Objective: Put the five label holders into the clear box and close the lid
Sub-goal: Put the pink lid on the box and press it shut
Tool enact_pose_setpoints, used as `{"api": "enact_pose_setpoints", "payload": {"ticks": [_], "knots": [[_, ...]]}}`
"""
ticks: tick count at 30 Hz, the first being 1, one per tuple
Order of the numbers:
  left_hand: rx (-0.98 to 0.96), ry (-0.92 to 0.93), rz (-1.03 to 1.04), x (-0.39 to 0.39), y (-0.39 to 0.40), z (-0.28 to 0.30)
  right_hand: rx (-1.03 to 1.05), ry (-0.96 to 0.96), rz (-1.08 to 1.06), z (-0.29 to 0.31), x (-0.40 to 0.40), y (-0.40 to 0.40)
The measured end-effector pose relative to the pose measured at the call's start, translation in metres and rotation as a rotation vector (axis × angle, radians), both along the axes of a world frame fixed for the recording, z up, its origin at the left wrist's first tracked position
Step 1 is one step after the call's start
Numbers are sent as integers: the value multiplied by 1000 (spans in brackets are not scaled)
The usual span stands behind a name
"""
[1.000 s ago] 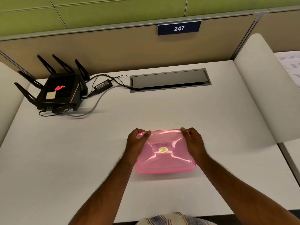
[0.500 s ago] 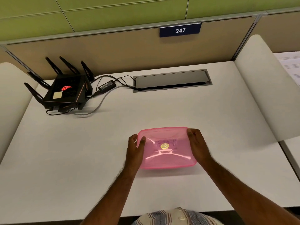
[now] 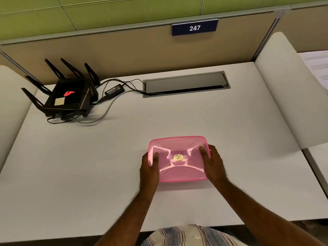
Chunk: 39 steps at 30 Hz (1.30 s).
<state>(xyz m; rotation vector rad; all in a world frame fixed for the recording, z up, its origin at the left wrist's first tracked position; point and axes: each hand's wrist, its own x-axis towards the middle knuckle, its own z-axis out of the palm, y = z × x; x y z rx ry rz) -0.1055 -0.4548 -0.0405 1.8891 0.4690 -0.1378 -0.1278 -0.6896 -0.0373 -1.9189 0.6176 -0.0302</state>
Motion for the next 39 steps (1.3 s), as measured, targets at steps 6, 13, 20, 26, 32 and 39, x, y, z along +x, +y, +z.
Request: {"api": "enact_pose_setpoints", "payload": {"ticks": [6,13,20,26,32,39], "knots": [[-25,-28,4,-2,0,-3,-82,-29,12,-2,-4,-1],[-17,-35,15,-3,0,-4,-104,-46,0,0,-4,-1],[16,-45,43,-1,-1,-3,-159,-52,22,-2,-3,-2],[83,-49,40,-3,0,-7,-181,-50,5,-5,-3,-2],[78,-59,40,-2,-2,-7,-171,-39,7,-5,-2,-2],[68,-68,51,-2,-2,-5,-184,-19,35,-6,-2,-1]]}}
